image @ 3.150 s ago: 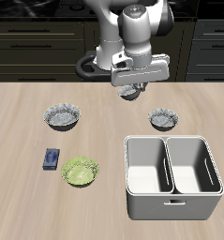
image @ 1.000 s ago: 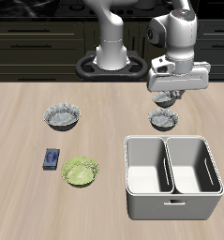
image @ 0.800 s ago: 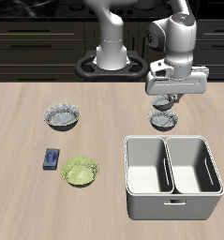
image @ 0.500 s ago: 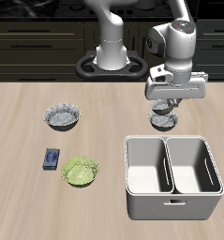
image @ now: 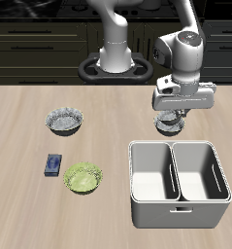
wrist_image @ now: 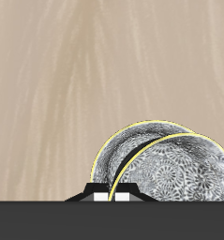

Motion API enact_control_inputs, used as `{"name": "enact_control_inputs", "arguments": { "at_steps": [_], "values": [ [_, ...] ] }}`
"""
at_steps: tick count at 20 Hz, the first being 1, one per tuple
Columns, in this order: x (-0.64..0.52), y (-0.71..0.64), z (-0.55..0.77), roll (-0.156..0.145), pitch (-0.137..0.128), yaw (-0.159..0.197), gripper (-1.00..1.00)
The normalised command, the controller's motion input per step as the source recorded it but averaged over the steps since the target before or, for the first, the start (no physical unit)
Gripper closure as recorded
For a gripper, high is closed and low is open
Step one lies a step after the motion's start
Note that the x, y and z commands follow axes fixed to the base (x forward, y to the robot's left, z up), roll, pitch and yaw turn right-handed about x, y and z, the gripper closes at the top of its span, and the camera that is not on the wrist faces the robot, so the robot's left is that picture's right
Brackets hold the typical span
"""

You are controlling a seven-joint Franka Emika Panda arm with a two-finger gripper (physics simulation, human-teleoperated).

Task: Stack the smallest bowl on the middle-sized black bowl

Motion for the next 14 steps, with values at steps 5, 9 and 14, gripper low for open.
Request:
{"name": "enact_control_inputs", "arguments": {
  "at_steps": [5,9,14],
  "values": [
    [0.08,-0.01,-0.16,0.004,0.024,-0.011,1.00],
    [-0.03,0.06,-0.27,0.000,0.038,0.002,1.00],
    [-0.04,0.02,-0.08,0.003,0.036,-0.020,-1.00]
  ]
}}
